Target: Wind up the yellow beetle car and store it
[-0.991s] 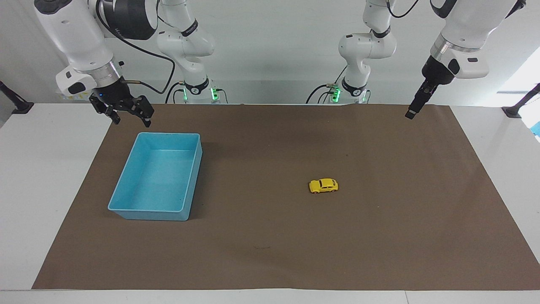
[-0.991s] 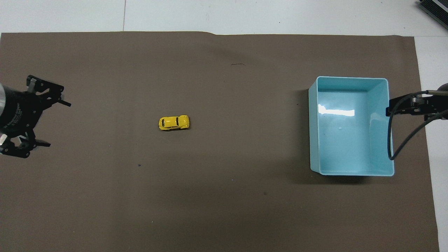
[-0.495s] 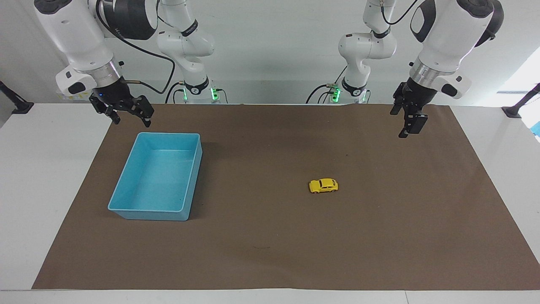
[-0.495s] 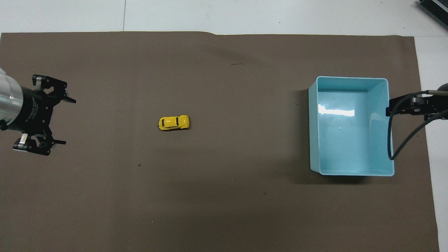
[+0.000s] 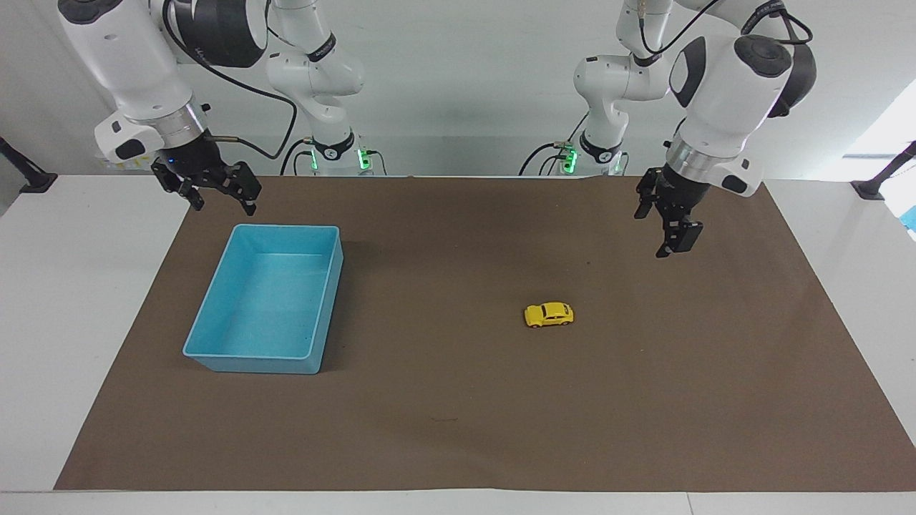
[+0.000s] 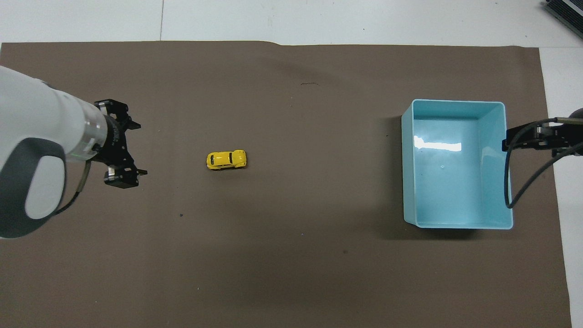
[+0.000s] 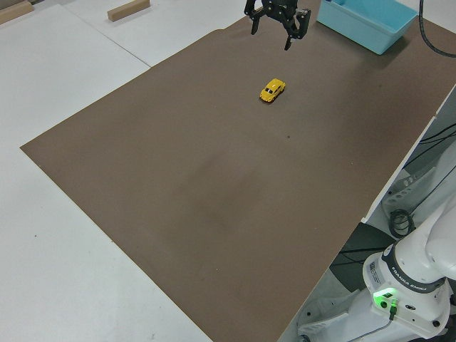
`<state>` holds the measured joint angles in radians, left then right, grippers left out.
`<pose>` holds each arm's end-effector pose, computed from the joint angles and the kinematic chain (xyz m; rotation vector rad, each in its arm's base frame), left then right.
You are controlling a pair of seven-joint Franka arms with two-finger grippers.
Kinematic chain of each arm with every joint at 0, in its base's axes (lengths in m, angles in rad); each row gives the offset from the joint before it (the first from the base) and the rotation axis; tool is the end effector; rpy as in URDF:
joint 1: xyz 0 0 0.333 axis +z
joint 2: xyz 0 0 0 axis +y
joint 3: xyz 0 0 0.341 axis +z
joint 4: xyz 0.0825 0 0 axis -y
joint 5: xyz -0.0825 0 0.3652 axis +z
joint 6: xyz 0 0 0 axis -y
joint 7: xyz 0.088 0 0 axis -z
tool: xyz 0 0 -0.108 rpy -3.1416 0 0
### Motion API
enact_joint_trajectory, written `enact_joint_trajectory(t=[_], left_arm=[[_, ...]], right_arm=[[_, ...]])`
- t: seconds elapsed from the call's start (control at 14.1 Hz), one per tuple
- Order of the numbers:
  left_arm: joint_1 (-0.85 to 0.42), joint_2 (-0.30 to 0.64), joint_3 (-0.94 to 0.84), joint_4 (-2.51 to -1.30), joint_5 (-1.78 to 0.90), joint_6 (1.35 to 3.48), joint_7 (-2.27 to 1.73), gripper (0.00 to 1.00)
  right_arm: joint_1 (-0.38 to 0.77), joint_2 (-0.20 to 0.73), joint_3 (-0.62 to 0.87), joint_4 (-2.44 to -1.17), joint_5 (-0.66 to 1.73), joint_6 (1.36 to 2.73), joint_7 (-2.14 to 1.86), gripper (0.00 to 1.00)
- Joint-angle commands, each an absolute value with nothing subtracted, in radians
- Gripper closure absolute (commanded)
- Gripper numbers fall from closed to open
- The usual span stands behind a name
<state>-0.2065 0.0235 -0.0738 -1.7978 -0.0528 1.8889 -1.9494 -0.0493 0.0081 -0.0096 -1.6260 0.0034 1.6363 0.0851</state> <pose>0.5370 -0.1583 0.5597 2.0363 2.2809 -0.0264 0.5423 -0.0316 0.6247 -3.1301 0.2261 -0.0034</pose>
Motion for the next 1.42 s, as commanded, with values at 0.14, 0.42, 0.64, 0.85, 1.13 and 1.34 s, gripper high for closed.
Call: enact_joint_trajectory(t=[0.14,0.42,0.64,0.85,1.13,1.34], left_arm=[[-0.346,0.174,-0.057,-1.790,-0.043,2.012,-2.129,0.00],[-0.391,0.265,-0.057,-1.787,-0.029,2.098,-2.151,0.00],[-0.407,0.316,-0.057,-1.795,-0.002,2.158,-2.149,0.00],[-0.405,0.356,-0.054,-1.804,0.008,2.184,-2.149,0.00],[-0.400,0.393,-0.051,-1.810,0.043,2.209,-2.151,0.00],[-0.405,0.394,-0.051,-1.839,0.063,2.247,-2.154,0.00]], right_arm=[[-0.057,-0.003,0.000,-1.628,0.005,1.626,0.097,0.00],[-0.057,-0.003,0.000,-1.628,0.005,1.626,0.097,0.00],[-0.057,-0.003,0.000,-1.628,0.005,1.626,0.097,0.00],[-0.057,-0.003,-0.002,-1.628,0.005,1.626,0.097,0.00],[-0.057,-0.003,-0.002,-1.628,0.005,1.626,0.097,0.00],[-0.057,-0.003,0.000,-1.628,0.005,1.626,0.097,0.00]])
